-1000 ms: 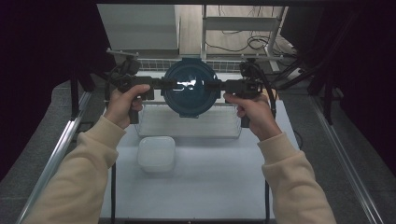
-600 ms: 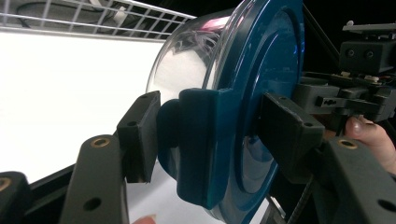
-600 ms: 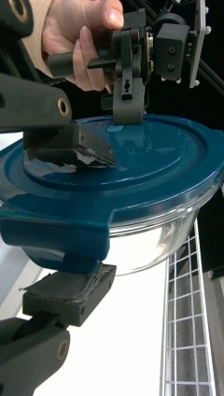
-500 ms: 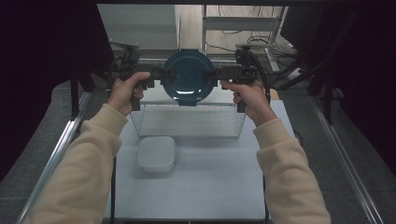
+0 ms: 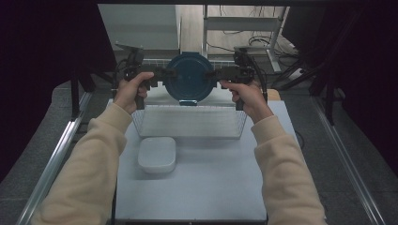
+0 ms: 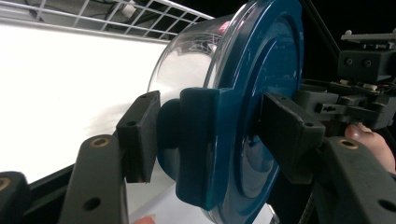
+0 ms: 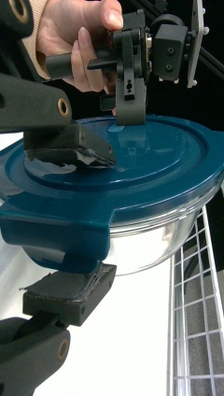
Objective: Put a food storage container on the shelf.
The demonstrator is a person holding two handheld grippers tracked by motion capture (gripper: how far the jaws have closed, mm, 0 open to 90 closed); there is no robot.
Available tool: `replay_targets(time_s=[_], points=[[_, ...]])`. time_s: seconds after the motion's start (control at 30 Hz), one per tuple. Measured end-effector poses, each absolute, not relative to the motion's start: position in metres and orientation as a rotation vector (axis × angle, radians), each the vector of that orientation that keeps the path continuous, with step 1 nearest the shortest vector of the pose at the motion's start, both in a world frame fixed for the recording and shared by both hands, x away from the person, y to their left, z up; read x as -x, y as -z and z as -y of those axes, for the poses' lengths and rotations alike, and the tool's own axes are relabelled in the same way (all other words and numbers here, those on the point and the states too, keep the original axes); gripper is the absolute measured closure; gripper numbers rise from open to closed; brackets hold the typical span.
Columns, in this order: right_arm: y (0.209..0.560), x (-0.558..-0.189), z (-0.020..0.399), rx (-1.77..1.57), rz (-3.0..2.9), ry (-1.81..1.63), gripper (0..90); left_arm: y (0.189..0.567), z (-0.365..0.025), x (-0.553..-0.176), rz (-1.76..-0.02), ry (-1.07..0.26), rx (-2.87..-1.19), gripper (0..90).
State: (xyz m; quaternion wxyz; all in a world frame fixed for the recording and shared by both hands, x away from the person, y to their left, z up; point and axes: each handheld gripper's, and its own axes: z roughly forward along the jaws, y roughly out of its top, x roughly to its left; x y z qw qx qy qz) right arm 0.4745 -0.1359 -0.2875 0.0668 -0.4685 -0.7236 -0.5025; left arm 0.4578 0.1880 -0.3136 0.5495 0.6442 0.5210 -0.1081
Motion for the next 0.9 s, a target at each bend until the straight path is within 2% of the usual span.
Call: replay_targets(time_s=[0.9], points=[[0.315,-0.515,0.141,1.599,1.898,1.433,37.5,0.342,-0.183,-0.494,-1.365,0.321,-1.348,39.8]])
